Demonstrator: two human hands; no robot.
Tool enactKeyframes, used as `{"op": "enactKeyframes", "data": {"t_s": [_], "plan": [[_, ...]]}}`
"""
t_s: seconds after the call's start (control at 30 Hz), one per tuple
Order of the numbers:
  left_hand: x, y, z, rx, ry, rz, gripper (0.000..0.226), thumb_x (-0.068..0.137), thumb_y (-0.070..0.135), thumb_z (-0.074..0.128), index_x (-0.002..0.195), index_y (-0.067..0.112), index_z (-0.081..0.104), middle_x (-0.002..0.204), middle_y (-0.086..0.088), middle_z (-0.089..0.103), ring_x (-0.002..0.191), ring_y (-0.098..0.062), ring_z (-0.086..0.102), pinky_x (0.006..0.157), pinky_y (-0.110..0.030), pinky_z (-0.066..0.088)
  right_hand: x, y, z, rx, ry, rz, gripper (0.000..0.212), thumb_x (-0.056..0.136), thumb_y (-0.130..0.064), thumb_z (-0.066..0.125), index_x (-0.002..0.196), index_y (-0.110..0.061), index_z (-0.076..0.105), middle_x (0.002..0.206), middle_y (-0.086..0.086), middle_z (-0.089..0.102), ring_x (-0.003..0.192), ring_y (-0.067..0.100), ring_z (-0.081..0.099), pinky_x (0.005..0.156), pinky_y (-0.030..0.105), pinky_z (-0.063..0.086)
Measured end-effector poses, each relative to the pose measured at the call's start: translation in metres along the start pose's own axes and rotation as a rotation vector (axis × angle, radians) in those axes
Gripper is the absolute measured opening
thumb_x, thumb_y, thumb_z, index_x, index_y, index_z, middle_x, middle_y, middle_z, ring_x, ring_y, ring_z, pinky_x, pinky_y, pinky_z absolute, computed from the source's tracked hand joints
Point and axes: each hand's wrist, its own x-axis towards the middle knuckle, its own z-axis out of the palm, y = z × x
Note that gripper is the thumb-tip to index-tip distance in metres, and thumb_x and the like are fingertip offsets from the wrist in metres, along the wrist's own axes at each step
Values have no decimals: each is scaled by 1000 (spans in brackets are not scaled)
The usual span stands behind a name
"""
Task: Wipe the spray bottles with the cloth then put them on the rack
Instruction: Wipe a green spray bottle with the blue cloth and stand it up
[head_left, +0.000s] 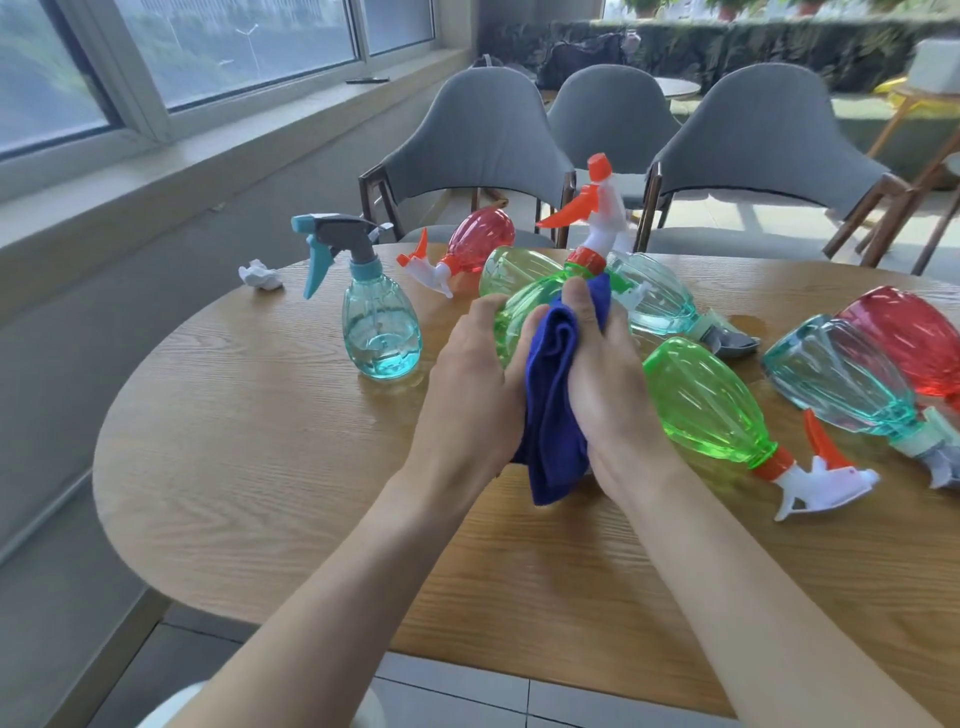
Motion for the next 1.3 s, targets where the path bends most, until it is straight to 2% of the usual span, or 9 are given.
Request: {"op": "enactKeyframes", "data": {"t_s": [0.1, 0.2, 0.37, 0.57, 0.77, 0.9, 1.0, 1.17, 1.3], "plan": [[0, 2, -2, -17, -43, 19, 34, 108, 61, 47, 131, 38, 53, 113, 13, 70, 104, -5, 68, 92, -35, 57, 5, -8, -8, 193, -9, 57, 37, 105, -56, 53, 102, -22, 66, 71, -10, 60, 68, 9, 60, 73, 28, 52], [-2, 4, -1, -77, -98, 21, 22, 109, 55, 50, 121, 37, 55, 100, 20, 66, 94, 9, 65, 76, -16, 53, 10, -10, -15, 327, 23, 139, 45, 99, -65, 59, 79, -26, 67, 70, -3, 54, 77, 25, 54, 76, 42, 48], [7, 3, -3, -372, -71, -196, 45, 106, 65, 50, 114, 29, 75, 114, 8, 79, 110, -23, 74, 101, -55, 58, 0, -8, -7, 299, -51, 75, 33, 93, -59, 63, 88, -27, 66, 64, -11, 53, 62, 12, 53, 70, 32, 48], [17, 1, -15, -725, -95, -413, 55, 98, 68, 61, 138, 32, 71, 141, -3, 71, 125, -27, 70, 81, -44, 62, -1, 1, -7, 257, -186, 31, 43, 87, -53, 67, 113, -19, 63, 70, -11, 58, 63, 8, 57, 65, 25, 52], [12, 3, -9, -525, -92, -354, 45, 105, 65, 48, 115, 37, 80, 114, 4, 82, 108, -20, 77, 107, -49, 54, -6, -10, -3, 357, -145, 133, 95, 69, -74, 84, 126, -2, 58, 107, 14, 56, 94, 36, 53, 83, 58, 44], [12, -2, -3, -198, 201, -122, 35, 108, 58, 52, 102, 30, 72, 104, 4, 71, 89, 0, 66, 84, -25, 51, -4, -8, -6, 371, -53, 155, 52, 91, -63, 71, 76, -16, 55, 70, 2, 49, 77, 30, 45, 79, 58, 41], [4, 3, -1, -6, 283, 38, 44, 110, 52, 51, 87, 20, 70, 82, 11, 60, 71, 6, 58, 65, -14, 40, -1, -11, -8, 352, 35, 142, 41, 101, -56, 62, 79, -23, 52, 59, -9, 44, 59, 17, 43, 76, 46, 42], [-5, 4, 11, 116, 60, 67, 52, 106, 57, 55, 143, 22, 62, 129, 14, 61, 112, 3, 57, 96, -15, 47, 6, -8, -10, 341, 60, 93, 36, 106, -52, 57, 85, -23, 56, 66, -8, 53, 62, 12, 53, 65, 30, 47], [2, 2, 7, -68, 80, -19, 34, 103, 56, 60, 127, 32, 63, 121, 11, 66, 110, -3, 63, 100, -30, 54, -1, -3, -3, 290, -95, 28, 36, 109, -49, 53, 83, -25, 64, 72, -5, 61, 70, 13, 59, 77, 34, 49]]}}
